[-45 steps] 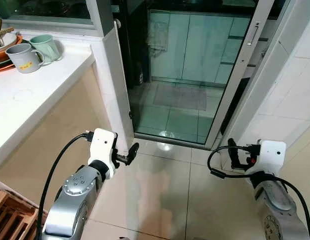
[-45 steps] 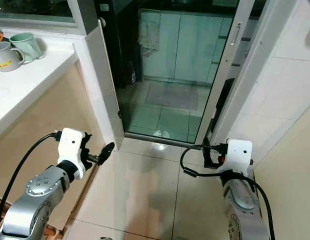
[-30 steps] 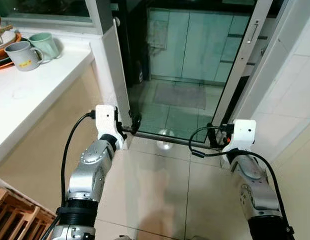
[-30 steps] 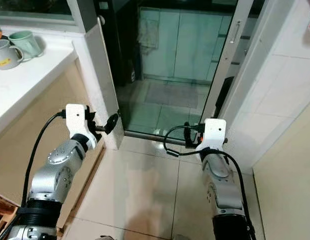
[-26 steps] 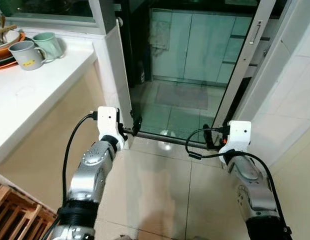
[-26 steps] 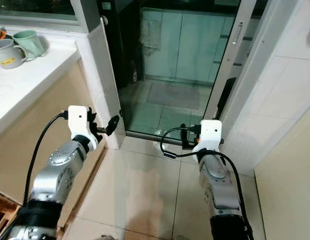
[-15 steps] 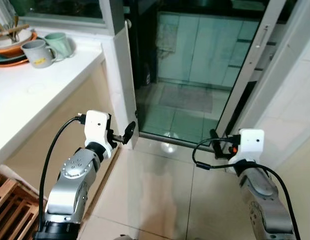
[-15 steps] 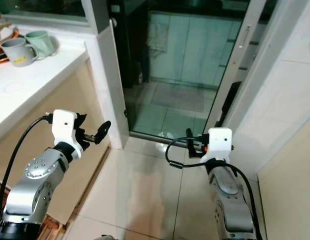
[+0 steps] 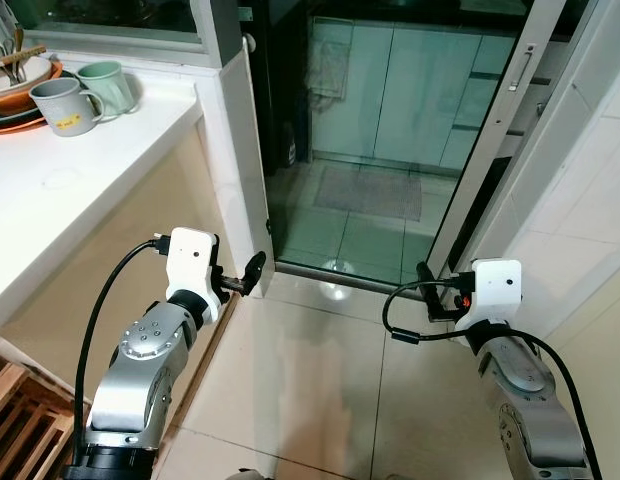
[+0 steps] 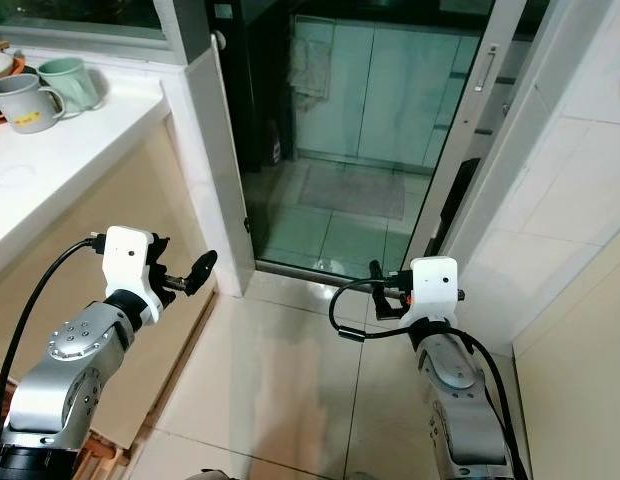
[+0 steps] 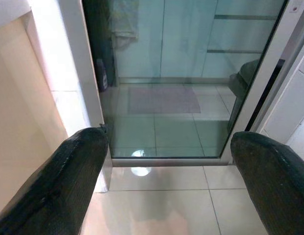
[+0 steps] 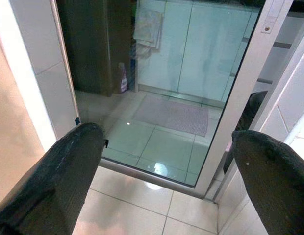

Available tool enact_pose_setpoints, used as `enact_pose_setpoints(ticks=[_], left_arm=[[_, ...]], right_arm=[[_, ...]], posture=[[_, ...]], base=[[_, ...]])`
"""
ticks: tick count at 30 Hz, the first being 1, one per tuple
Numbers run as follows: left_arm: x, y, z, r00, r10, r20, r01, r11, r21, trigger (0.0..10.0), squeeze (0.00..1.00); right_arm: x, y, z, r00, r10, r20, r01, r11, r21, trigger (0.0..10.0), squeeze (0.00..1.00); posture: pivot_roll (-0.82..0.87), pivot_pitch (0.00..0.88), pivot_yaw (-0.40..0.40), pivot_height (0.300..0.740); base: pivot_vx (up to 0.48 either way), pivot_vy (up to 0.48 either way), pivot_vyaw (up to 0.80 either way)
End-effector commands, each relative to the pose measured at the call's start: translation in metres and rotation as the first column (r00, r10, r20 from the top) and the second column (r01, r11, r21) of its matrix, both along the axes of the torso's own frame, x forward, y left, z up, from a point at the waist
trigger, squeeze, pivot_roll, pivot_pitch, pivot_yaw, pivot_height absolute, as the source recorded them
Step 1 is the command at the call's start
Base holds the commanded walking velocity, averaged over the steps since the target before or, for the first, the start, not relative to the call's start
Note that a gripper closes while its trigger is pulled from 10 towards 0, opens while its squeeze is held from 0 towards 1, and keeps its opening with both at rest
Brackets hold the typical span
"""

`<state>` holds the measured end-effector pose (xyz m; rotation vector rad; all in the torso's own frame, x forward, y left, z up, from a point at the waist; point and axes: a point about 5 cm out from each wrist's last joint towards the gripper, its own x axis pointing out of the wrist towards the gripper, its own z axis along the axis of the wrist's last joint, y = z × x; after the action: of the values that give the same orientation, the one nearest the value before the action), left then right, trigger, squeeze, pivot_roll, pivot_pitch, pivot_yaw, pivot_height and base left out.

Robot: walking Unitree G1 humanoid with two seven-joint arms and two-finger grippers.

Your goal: Restocking fridge

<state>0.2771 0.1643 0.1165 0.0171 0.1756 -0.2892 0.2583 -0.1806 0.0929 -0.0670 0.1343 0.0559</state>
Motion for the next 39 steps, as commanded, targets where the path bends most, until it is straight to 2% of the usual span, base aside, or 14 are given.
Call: enact_pose_setpoints(ticks=[1, 39], left_arm=[[-0.0001, 0.0017, -0.0014, 1.000, 0.008, -0.011, -0.008, 1.000, 0.016, 10.0, 0.00], [-0.0001, 0.0017, -0.0014, 1.000, 0.008, -0.011, -0.008, 1.000, 0.016, 10.0, 0.00]], right_arm=[[0.0008, 0.0010, 0.0007, 1.000, 0.003, -0.004, -0.003, 1.000, 0.002, 10.0, 0.00], [0.0008, 0.0010, 0.0007, 1.000, 0.003, -0.004, -0.003, 1.000, 0.002, 10.0, 0.00]], posture=[[-0.02, 0.000, 0.042, 0.731], [-0.02, 0.000, 0.042, 0.731]], base=[[0.000, 0.000, 0.00], [0.000, 0.000, 0.00]])
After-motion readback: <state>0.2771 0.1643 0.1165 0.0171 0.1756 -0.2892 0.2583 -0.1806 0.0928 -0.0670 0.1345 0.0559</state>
